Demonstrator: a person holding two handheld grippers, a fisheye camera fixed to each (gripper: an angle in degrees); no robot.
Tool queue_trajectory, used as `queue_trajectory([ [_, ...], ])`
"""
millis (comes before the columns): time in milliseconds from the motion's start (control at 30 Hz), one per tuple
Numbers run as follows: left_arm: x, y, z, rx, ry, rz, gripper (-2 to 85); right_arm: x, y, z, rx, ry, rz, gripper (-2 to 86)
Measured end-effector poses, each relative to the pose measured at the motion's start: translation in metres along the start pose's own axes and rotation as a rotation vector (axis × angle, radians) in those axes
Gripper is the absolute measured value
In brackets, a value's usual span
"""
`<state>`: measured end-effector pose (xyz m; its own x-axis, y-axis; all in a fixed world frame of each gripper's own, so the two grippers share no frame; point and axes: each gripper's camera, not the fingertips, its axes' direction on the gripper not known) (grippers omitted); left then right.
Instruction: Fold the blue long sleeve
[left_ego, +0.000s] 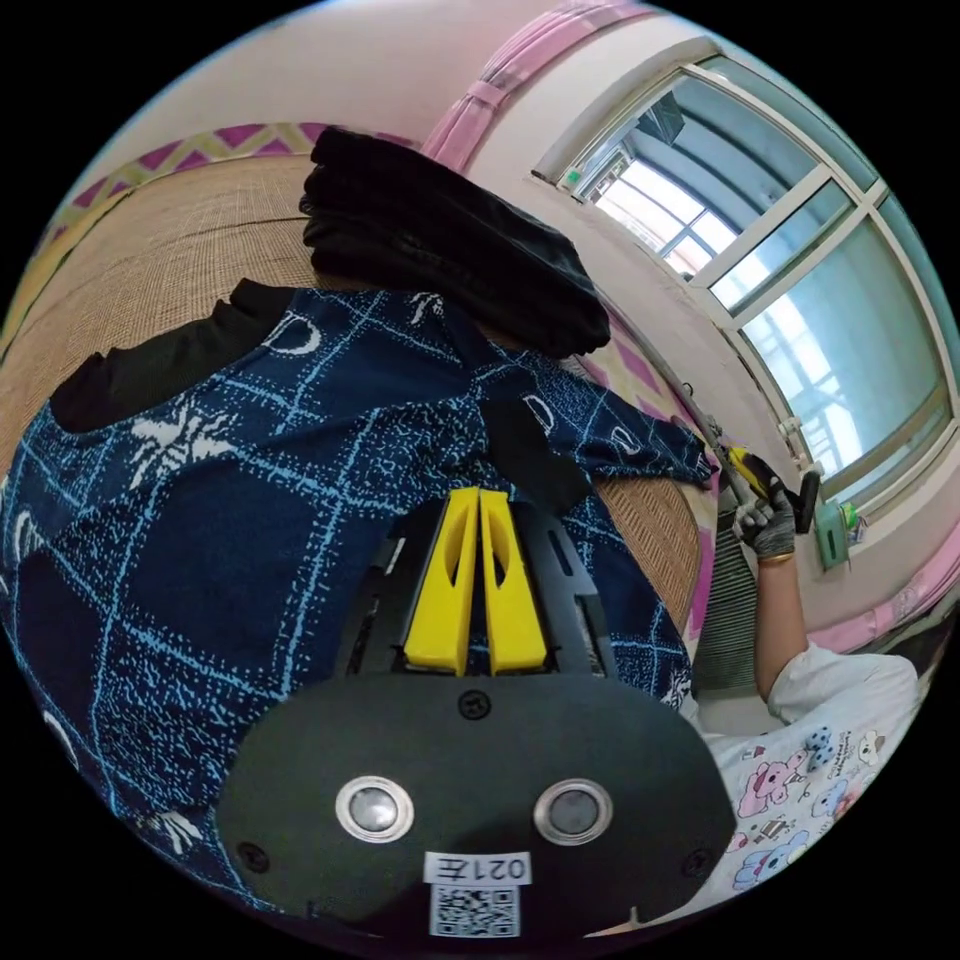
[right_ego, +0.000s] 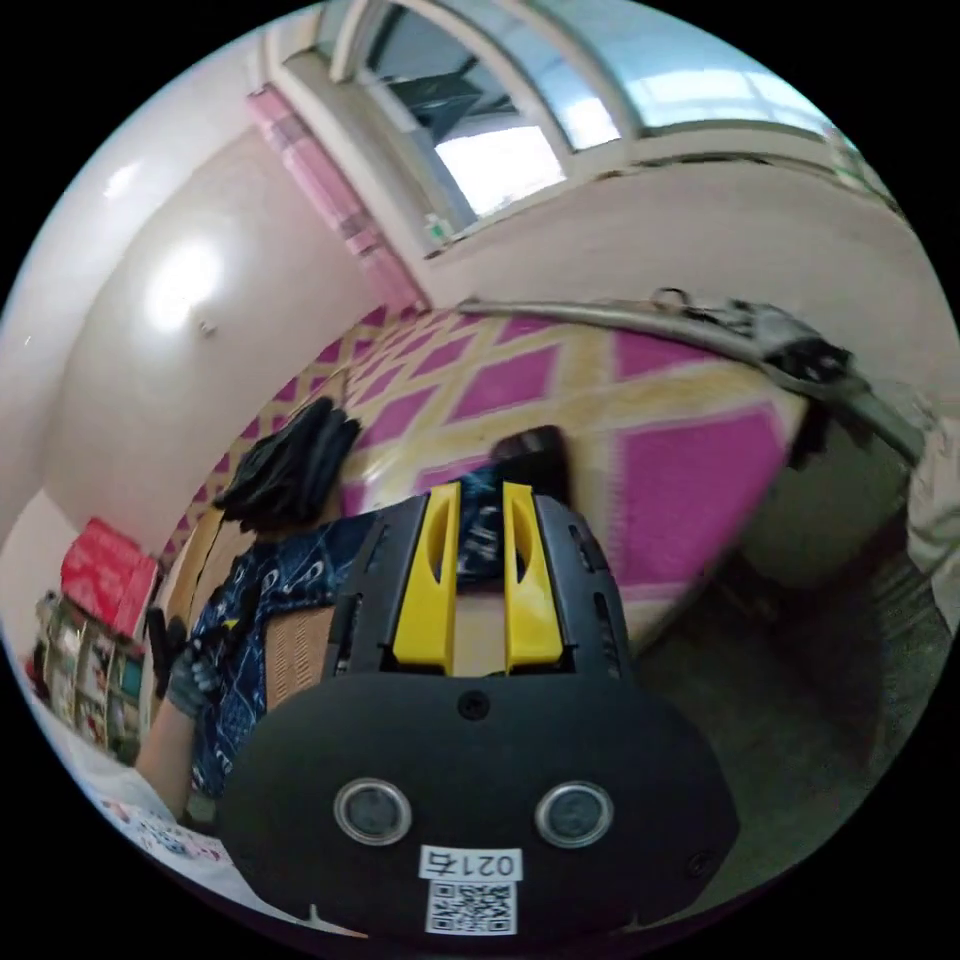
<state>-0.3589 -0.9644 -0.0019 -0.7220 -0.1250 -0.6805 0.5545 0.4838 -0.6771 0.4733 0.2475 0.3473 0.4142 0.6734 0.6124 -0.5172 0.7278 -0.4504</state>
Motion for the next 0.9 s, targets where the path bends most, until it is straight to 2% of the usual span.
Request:
queue_trajectory([
  [133,-0.004,0.019,-0.013,0.093,-0.026,0.011,-0.9,0.030,0.016,0.018,-0.114,-0.078,0.108,9.6],
  [267,-0.007,0.043,-0.037,0.138,-0.047,0.023,-1.0,0.023,0.023,0.041,-0.127,-0.111,0.146,9.4],
  [433,-0.020,0.075,-0.082,0.164,-0.059,0.065,-1.0,0.008,0.026,0.070,-0.120,-0.120,0.223,4.2],
  [567,-0.049,0.116,-0.132,0.190,-0.074,0.053,-1.0,-0.040,0.029,0.062,-0.053,-0.120,0.127,1.6],
  [667,-0.075,0.150,-0.171,0.204,-0.095,0.030,-0.9,-0.134,0.032,0.046,-0.006,-0.184,-0.086,1.0],
  [833,-0.118,0.208,-0.233,0.232,-0.116,-0.016,-0.9,-0.383,0.087,0.041,0.000,-0.361,-0.587,0.6],
  [900,-0.139,0.239,-0.263,0.252,-0.135,-0.034,-0.9,-0.464,0.121,0.050,-0.033,-0.440,-0.721,0.6],
])
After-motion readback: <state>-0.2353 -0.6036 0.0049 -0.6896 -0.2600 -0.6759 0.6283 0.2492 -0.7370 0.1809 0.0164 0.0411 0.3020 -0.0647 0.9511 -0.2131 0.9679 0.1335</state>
